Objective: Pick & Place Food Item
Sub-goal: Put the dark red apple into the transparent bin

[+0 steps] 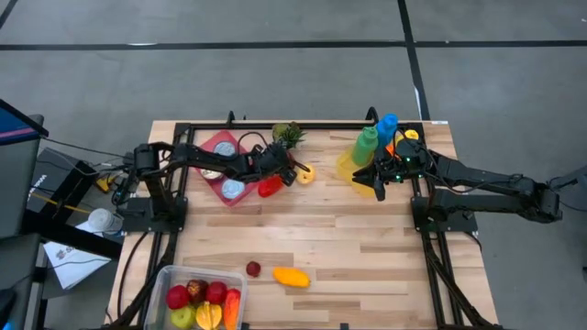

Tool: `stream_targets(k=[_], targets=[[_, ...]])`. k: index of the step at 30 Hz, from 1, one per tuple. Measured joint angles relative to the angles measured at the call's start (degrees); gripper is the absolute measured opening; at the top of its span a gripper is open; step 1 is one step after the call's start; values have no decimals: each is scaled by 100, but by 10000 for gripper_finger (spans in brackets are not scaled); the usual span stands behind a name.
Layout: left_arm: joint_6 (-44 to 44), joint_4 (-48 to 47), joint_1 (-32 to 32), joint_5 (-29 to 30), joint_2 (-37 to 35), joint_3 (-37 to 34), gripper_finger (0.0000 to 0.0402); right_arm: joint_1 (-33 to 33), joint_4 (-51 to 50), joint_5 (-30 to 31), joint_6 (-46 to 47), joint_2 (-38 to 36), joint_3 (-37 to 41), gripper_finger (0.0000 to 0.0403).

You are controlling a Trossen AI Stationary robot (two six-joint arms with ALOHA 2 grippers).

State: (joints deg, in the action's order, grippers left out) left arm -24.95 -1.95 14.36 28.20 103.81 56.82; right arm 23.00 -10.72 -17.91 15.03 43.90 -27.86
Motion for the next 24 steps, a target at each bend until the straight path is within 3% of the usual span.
stream_targets(k=[13,24], targets=[[-261,51,-379,-68,-587,-11,227,0,0,0,0,2,2,98],[-748,240,-862,-587,-2747,-9,229,2,0,0,-4,2,4,98]])
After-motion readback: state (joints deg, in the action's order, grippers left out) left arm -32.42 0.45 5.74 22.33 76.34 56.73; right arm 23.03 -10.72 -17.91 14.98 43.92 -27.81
